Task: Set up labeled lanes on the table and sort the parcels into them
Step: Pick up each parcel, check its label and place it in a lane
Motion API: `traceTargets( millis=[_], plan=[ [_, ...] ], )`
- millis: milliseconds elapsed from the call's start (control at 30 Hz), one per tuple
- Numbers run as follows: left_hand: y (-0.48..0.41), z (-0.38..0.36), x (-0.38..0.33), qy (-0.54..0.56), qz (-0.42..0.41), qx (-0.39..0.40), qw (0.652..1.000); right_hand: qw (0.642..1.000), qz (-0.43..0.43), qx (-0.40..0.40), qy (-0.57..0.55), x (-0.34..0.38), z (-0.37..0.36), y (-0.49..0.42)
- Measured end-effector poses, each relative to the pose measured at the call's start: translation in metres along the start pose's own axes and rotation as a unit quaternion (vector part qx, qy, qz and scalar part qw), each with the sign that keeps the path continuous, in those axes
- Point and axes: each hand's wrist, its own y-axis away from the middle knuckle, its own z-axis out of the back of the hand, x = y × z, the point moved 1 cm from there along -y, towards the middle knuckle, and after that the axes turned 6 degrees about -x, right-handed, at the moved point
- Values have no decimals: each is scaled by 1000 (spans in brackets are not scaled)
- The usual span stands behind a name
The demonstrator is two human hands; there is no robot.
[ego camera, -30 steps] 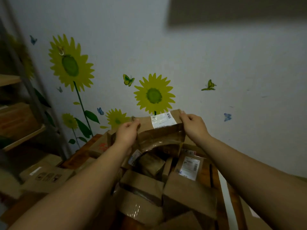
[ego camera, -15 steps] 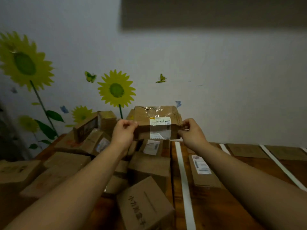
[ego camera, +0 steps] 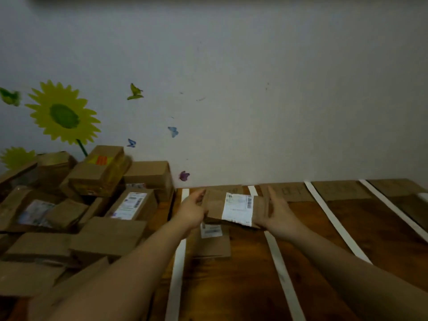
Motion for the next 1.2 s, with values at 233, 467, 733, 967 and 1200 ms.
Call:
traceTargets(
  millis=[233, 467, 733, 967, 1200],
  plan=[
    [-23, -72, 25, -58, 74, 2, 996, 963, 47, 141, 227, -62, 2, -8],
    [-38, -70, 88, -388, 33, 97, 916, 979, -54, 26, 196, -104, -36, -28],
    [-26, -73, 148, -527, 60, 226, 817, 966, -108, 112, 207, -118, -84, -33],
    [-33, -67, 149, -502, 74, 244, 827, 976, -82, 135, 153, -107, -101, -43],
    [-32, -32, 108, -434, 74, 184, 879, 953, -45, 140, 263, -82, -90, -60]
  ],
)
